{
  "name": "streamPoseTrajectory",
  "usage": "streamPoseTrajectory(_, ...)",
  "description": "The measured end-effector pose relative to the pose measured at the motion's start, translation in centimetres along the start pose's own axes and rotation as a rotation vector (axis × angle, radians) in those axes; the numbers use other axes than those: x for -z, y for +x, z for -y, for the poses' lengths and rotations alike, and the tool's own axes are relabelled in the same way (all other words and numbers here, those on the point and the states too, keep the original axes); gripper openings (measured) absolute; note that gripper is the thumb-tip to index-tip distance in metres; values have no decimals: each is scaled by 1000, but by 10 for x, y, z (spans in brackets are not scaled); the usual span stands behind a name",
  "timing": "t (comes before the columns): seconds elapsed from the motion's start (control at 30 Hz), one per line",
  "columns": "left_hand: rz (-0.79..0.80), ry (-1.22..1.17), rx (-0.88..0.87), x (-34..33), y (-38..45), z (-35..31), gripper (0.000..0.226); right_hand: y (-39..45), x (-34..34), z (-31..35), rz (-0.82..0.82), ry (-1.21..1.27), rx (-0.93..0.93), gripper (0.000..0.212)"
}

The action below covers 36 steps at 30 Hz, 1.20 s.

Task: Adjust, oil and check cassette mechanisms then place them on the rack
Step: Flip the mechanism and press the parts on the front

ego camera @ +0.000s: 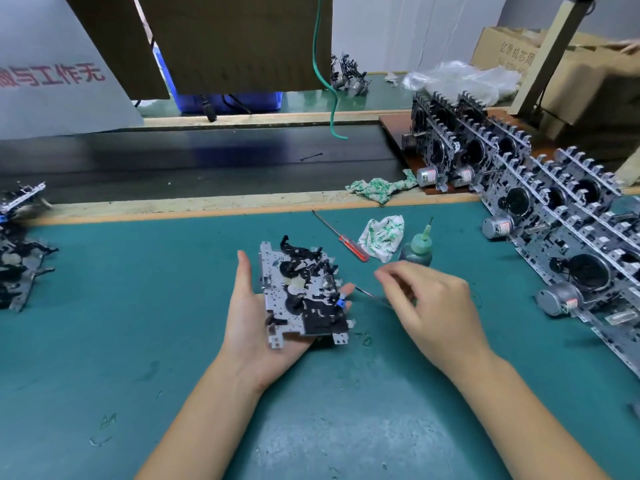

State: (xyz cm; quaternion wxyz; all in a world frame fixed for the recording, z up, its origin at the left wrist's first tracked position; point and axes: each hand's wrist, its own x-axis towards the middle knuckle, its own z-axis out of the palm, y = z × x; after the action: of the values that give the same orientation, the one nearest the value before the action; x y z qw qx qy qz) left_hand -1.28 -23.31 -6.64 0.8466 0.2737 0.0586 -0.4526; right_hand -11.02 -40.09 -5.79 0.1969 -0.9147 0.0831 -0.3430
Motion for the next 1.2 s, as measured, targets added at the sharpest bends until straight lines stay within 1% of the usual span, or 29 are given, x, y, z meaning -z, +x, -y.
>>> streamPoseTrajectory(0.03, -5, 12, -24, 1, 0, 0, 85, 1, 1, 0, -141, 17, 6, 25)
streamPoseTrajectory(0.07, -6, 30, -41, 1, 0, -1, 79, 3, 1, 0, -251, 48, -37, 19)
streamPoseTrajectory(0.1, -6, 53, -46, 2, 0, -1, 74, 3, 1, -2, -305, 97, -129, 19)
streamPoseTrajectory(0.13, 1, 68, -38, 2, 0, -1, 70, 4, 0, -4, -284, 156, -251, 33)
streamPoseTrajectory(0.17, 19, 61, -19, 1, -1, 1, 67, 4, -3, -9, -194, 223, -381, 50)
streamPoseTrajectory(0.2, 45, 37, 4, 0, -2, 3, 66, 4, -5, -13, -95, 287, -504, 60)
streamPoseTrajectory(0.23, 76, 9, 27, -1, -4, 4, 65, 4, -8, -15, -9, 355, -605, 60)
streamPoseTrajectory(0.27, 105, -10, 47, -2, -5, 6, 66, 3, -10, -17, 52, 400, -668, 53)
streamPoseTrajectory(0.3, 123, -17, 63, -3, -5, 8, 66, 4, -11, -18, 82, 404, -680, 46)
streamPoseTrajectory(0.37, 134, -17, 89, -2, -5, 11, 67, 6, -11, -17, 92, 448, -628, 33)
streamPoseTrajectory(0.47, 136, -5, 127, 0, -3, 12, 67, 9, -7, -12, 49, 695, -584, 20)
streamPoseTrajectory(0.57, 142, 45, 148, 3, -2, 11, 66, 12, 0, -8, -22, 915, -615, 16)
streamPoseTrajectory(0.67, 152, 57, 157, 3, -1, 9, 64, 15, 5, -6, -116, 1294, -686, 19)
streamPoseTrajectory(0.73, 150, 57, 157, 4, 0, 9, 64, 17, 7, -3, -181, 1481, -745, 11)
streamPoseTrajectory(0.77, 147, 55, 158, 4, 0, 9, 64, 17, 7, -2, -202, 1529, -781, 10)
streamPoseTrajectory(0.83, 144, 58, 167, 3, 0, 9, 64, 16, 4, -1, -198, 1529, -862, 26)
streamPoseTrajectory(0.9, 139, 67, 170, 2, 1, 10, 64, 15, 3, 1, -157, 1460, -930, 43)
streamPoseTrajectory(0.93, 136, 69, 168, 2, 1, 10, 63, 15, 3, 2, -144, 1430, -949, 48)
streamPoseTrajectory(0.97, 132, 69, 167, 2, 1, 10, 63, 15, 3, 2, -136, 1404, -955, 49)
streamPoseTrajectory(1.03, 127, 69, 168, 3, 1, 10, 63, 15, 4, 3, -142, 1348, -926, 45)
streamPoseTrajectory(1.13, 123, 68, 174, 5, 1, 9, 64, 14, 2, 2, -215, 1241, -832, 40)
streamPoseTrajectory(1.2, 122, 74, 182, 5, 2, 9, 65, 14, 2, 1, -252, 1204, -781, 34)
